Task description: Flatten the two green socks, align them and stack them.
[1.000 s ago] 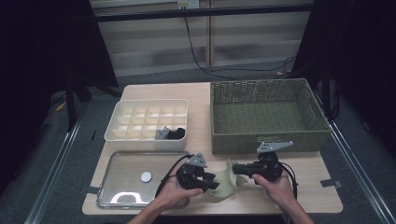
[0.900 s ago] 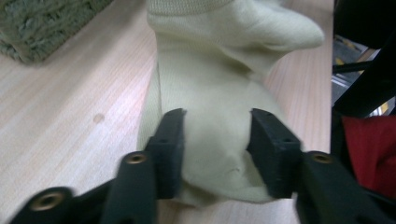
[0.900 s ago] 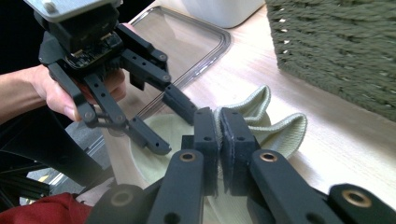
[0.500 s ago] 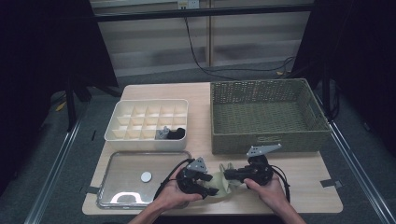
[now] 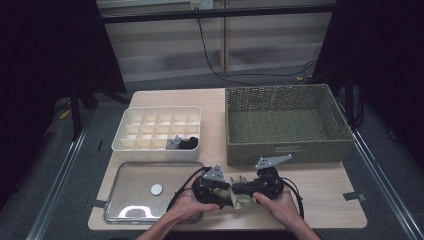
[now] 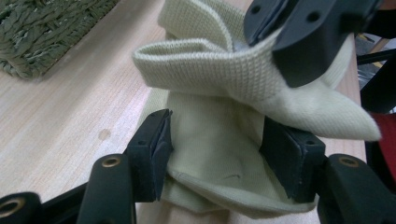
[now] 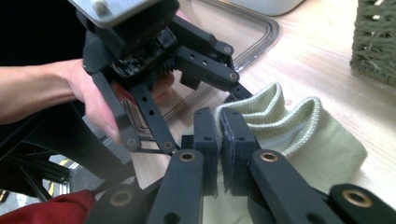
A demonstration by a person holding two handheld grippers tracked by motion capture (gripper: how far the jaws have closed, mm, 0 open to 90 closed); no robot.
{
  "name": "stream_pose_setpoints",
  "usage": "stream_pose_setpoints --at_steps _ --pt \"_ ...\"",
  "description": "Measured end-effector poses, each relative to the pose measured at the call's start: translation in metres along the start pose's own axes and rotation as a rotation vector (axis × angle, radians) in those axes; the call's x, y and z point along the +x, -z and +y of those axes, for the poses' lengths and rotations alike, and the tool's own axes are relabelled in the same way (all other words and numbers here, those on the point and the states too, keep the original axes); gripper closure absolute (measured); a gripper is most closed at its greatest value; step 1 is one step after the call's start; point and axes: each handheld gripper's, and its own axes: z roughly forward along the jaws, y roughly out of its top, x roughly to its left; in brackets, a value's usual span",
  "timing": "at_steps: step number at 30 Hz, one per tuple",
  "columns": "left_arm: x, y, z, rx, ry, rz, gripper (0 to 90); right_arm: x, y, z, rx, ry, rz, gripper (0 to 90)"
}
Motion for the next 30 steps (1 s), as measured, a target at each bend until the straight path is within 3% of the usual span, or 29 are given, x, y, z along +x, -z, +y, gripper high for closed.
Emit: stream_pose_setpoints --at_steps 3,13,16,19,24,30 --pt "0.001 0.008 -0.002 0.004 0.015 -0.006 39.7 -0.003 -0.001 -0.002 0.008 -0.001 -0.016 85.3" --pt "-0.002 0.043 -0.011 -0.073 0.047 0.007 38.3 -0.004 -0.013 -0.007 0.048 0.002 -0.02 82.3" --pt "-0.004 0.045 -0.016 -0.065 0.042 -0.004 41.7 -0.002 -0.013 -0.007 0.043 0.005 -0.015 77.0" --pt "-0.005 0.046 -0.022 -0.063 0.05 -0.016 51.6 0.0 -0.006 -0.004 0.018 0.01 -0.004 70.9" --pt "-0.006 0.042 -0.024 -0.023 0.038 -0.026 62.5 -0.004 0.0 -0.008 0.039 0.008 -0.032 72.5" --pt "-0.003 0.036 -0.025 0.017 0.045 -0.018 62.4 -0.007 -0.013 -0.013 0.093 0.023 -0.049 70.4"
